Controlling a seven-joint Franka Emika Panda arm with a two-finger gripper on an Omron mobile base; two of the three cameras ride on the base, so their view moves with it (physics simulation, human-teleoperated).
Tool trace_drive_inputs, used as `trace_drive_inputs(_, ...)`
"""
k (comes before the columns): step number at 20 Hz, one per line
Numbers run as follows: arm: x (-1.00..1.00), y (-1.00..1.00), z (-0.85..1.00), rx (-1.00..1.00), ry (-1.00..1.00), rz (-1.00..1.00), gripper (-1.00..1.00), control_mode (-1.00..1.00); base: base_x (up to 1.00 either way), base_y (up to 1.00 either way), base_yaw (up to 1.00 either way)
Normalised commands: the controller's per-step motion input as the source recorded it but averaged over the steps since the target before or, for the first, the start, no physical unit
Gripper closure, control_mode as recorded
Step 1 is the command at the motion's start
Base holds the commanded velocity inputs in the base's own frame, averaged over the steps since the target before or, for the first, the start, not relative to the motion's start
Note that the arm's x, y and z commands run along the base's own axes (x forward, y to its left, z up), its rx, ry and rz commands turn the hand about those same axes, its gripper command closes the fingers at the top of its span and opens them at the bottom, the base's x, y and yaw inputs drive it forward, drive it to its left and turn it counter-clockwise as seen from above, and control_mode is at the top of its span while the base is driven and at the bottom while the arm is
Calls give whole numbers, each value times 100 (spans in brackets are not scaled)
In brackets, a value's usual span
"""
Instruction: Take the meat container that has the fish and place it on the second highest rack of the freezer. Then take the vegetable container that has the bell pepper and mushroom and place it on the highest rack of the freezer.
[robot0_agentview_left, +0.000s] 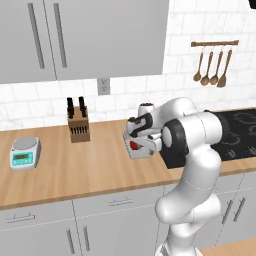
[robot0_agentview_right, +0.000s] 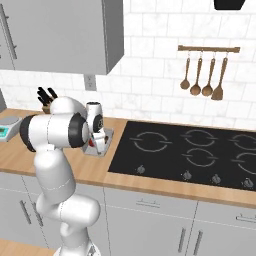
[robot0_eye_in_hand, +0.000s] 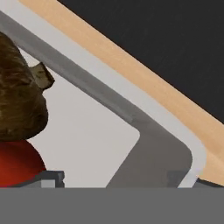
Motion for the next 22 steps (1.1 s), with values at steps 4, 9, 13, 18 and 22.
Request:
trace_drive_inputs(4,-11,-1,-31,0,0,-11,-100,-100,0,0,0)
trace_drive_inputs(9,-35,-12,-27,0,0,-14,-100,-100,0,0,0)
trace_drive_inputs(13,-31,-2,-56,0,0,-15,100,-100,0,0,0)
trace_drive_inputs(18,-2,-4,-55,0,0,-14,100,-100,0,0,0)
trace_drive_inputs(22,-19,-15,-25,0,0,-11,100,-100,0,0,0)
